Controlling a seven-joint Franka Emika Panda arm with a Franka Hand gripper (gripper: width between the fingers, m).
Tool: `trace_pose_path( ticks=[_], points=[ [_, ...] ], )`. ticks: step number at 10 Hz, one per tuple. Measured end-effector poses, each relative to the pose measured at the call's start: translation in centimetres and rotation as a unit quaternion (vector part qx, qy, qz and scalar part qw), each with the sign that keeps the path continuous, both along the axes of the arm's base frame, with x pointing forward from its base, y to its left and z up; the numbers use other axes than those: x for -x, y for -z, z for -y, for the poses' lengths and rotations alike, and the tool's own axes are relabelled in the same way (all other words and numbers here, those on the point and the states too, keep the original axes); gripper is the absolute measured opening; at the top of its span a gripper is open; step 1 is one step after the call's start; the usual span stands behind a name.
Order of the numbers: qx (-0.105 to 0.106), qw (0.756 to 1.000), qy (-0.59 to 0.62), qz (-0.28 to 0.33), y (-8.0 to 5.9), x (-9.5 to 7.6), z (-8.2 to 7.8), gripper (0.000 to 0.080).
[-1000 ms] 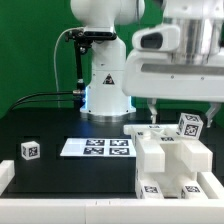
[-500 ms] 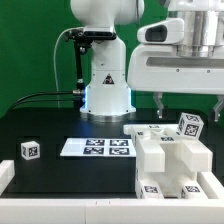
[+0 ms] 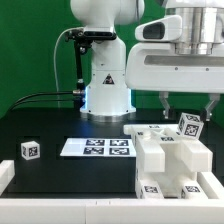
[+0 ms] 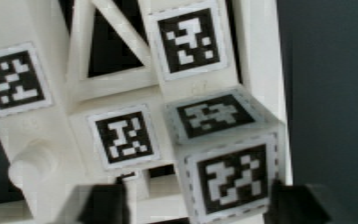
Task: Assemble chair
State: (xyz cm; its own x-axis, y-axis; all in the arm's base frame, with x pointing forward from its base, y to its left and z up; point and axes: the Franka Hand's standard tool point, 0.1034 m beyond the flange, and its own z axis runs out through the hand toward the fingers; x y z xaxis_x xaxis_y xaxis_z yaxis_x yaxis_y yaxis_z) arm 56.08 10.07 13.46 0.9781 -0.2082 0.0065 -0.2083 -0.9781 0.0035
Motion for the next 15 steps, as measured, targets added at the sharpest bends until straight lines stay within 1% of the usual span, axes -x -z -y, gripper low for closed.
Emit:
trace_pose_path(
  ticks=[1,2,3,4,5,6,8,9,10,12,13,14,15],
  points=[
    [0.000,1.000,0.006,0.000,0.02,0.00,0.00,0.0253],
    [-0.001,0.999,0.040,0.001,-0.04,-0.06,-0.01,0.0078],
    [-0.001,0.996,0.086,0.005,-0.10,-0.22,-0.03,0.0078],
    [-0.002,0.990,0.138,0.010,-0.09,-0.26,-0.08,0.0018],
    [-0.006,0.980,0.198,0.007,-0.01,-0.09,-0.14,0.0006],
    [-0.008,0.976,0.217,0.006,0.01,-0.07,-0.12,0.0006],
    [-0.008,0.976,0.216,0.006,0.02,-0.06,-0.14,0.0009],
    [-0.008,0.976,0.216,0.006,0.04,-0.07,-0.12,0.0134],
    [-0.008,0.976,0.216,0.006,0.07,-0.07,-0.11,0.0134],
    [-0.007,0.976,0.216,0.006,0.12,-0.05,-0.10,0.0408],
    [-0.007,0.976,0.216,0.005,0.12,-0.05,-0.10,0.0581],
    [-0.007,0.977,0.214,0.005,0.08,-0.05,-0.13,0.0581],
    [-0.009,0.980,0.199,0.007,-0.20,-0.14,-0.42,0.0635]
  ],
)
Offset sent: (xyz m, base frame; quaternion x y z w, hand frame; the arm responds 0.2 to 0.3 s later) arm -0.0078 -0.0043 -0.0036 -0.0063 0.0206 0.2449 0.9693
